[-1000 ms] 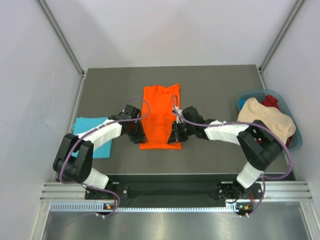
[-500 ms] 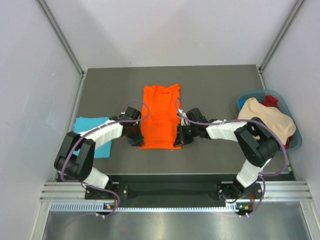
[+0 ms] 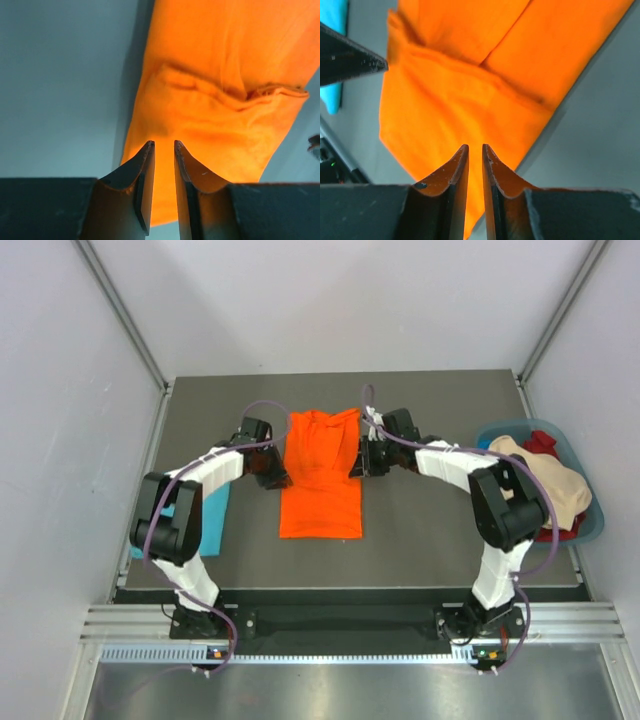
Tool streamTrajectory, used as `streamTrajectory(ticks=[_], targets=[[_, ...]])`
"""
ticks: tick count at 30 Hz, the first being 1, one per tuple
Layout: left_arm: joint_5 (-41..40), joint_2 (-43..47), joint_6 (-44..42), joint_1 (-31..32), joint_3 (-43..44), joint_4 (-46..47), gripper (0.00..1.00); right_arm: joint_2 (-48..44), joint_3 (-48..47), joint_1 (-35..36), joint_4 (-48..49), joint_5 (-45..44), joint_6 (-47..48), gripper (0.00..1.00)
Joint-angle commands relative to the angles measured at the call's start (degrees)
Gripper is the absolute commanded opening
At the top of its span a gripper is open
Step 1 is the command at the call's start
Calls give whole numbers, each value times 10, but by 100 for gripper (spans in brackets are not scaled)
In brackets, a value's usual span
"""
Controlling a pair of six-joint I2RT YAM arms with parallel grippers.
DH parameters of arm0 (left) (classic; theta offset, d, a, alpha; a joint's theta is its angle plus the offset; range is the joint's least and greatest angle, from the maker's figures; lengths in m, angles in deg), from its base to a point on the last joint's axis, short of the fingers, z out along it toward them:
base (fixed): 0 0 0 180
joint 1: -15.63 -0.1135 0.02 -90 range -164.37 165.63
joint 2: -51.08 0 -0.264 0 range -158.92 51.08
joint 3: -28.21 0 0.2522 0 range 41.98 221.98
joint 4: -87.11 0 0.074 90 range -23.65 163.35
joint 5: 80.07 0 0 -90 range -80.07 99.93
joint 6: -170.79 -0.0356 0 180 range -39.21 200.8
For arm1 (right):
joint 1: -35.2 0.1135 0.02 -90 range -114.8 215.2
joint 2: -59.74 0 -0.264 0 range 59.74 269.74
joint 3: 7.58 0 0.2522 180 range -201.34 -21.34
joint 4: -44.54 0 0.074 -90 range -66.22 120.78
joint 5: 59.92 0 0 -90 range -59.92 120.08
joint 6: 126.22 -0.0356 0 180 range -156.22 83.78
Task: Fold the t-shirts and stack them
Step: Fold the tshirt
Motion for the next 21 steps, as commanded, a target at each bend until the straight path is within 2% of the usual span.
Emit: streamTrajectory(ticks=[1,12,21], targets=[[27,-28,-19,-3,50,46,27,49,-63,-14,-6,14,27,18],[-2,-95,-20,-30,86,72,27,140,-112,-57,-4,-3,31,18],[-15,-126,-23,-33,89,76,26,120,-112,-62,0,-30,33,18]])
